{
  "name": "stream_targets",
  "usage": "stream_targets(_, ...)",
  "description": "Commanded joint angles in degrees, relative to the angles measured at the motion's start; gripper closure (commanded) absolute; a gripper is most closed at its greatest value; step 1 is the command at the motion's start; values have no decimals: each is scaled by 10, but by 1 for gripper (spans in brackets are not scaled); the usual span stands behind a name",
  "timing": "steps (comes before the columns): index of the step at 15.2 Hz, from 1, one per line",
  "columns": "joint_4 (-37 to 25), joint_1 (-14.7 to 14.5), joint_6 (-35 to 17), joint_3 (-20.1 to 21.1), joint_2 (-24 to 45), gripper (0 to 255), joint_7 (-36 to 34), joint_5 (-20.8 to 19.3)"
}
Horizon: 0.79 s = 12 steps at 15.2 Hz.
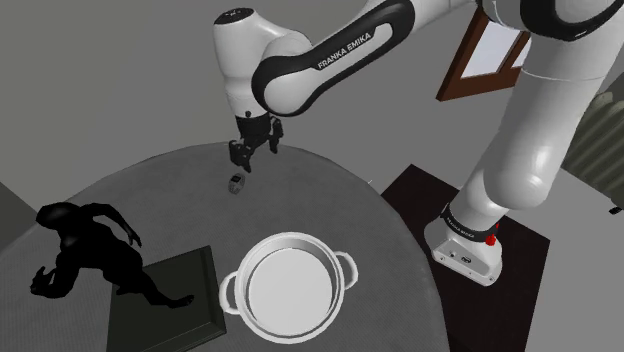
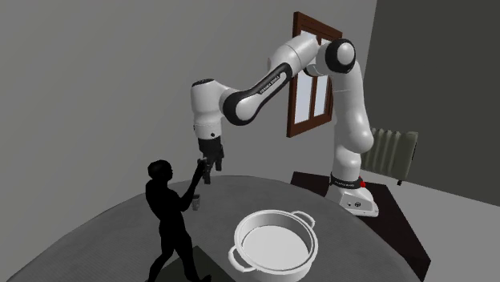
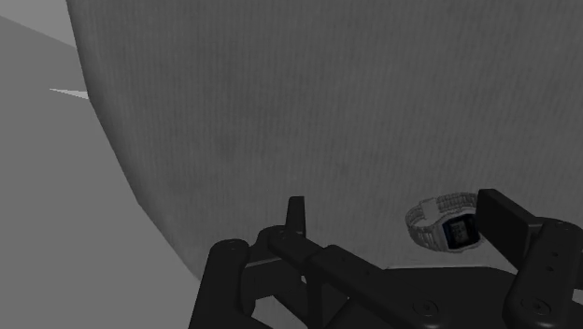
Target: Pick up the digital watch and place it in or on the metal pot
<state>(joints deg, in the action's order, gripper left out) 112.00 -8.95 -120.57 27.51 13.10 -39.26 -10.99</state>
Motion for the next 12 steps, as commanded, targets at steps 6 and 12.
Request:
stream_targets(6, -155, -67, 17, -18, 159, 0, -61, -77)
stream_targets(12, -138, -69, -18, -26, 180, 0, -69, -90)
